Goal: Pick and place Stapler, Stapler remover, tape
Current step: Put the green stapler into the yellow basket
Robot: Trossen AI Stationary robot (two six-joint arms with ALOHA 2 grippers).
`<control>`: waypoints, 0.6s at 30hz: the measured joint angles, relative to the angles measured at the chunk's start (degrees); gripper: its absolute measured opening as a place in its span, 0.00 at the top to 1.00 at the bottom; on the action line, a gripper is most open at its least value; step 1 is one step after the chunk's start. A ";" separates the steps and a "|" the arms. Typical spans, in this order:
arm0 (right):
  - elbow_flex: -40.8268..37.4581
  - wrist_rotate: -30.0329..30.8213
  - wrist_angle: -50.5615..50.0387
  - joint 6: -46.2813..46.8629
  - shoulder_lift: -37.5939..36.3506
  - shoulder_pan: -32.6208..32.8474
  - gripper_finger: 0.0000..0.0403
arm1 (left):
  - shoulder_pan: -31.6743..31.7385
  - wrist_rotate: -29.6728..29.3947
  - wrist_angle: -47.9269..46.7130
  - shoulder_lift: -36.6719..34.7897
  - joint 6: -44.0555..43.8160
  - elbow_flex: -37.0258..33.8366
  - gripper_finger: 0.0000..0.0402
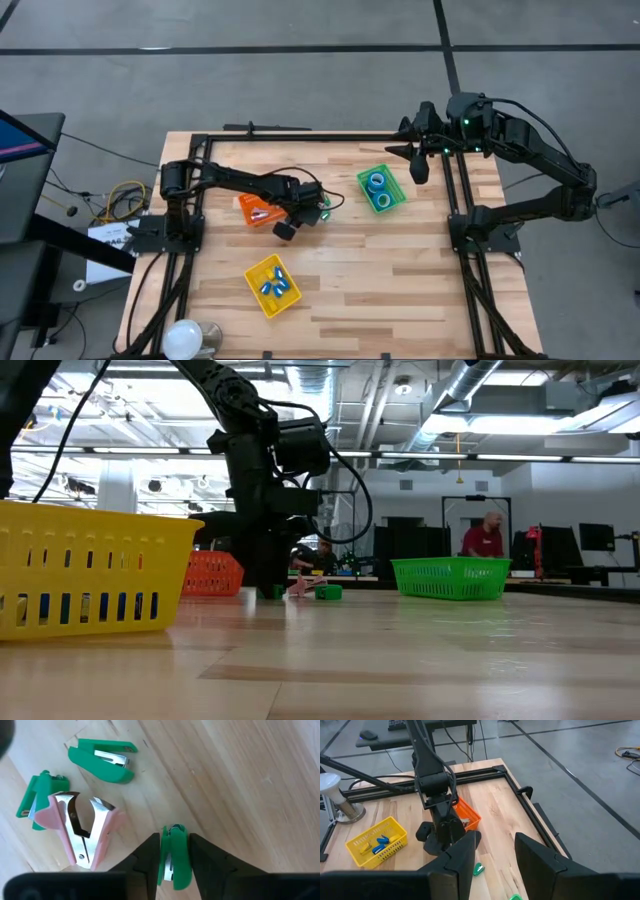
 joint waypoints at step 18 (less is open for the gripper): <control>0.00 0.00 0.00 0.29 0.01 -0.02 0.67 | -0.07 0.71 -0.08 -15.51 -0.37 0.11 0.81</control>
